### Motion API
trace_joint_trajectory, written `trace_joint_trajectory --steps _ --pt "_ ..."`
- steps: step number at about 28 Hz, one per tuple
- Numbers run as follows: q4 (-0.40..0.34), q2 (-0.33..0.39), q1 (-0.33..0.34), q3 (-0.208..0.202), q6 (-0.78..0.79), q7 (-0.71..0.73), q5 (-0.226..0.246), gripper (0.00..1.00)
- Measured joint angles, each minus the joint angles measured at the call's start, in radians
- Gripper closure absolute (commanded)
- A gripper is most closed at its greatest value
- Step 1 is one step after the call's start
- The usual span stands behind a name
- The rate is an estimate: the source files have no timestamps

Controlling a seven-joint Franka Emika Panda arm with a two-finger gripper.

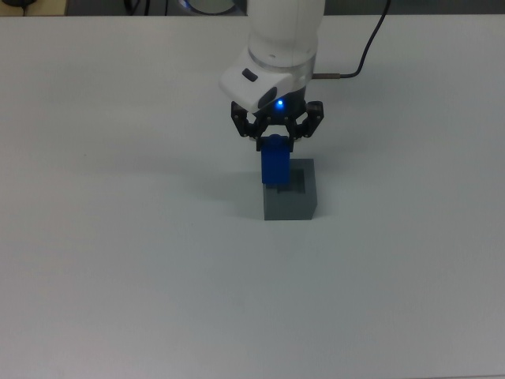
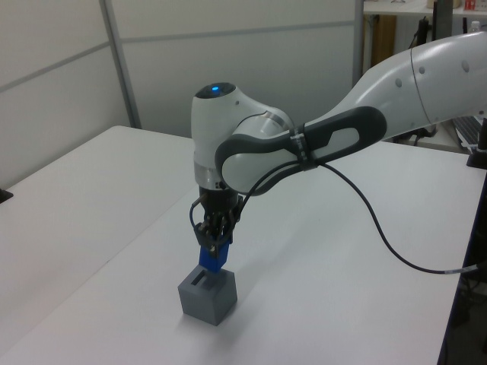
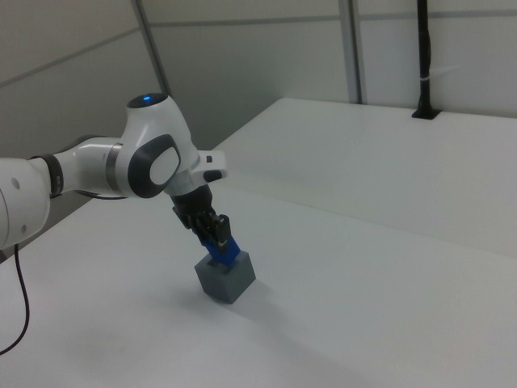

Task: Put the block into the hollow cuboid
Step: 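Carry the blue block over the grey hollow cube's opening and lower it, then open the gripper to release the blue block into the opening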

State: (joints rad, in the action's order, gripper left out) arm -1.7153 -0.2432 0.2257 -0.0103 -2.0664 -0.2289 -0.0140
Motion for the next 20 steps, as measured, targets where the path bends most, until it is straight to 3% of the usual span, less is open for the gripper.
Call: trace_joint_trajectory --steps 20 --pt "0.051 -0.075 0.017 0.019 -0.005 -0.035 0.0 0.95"
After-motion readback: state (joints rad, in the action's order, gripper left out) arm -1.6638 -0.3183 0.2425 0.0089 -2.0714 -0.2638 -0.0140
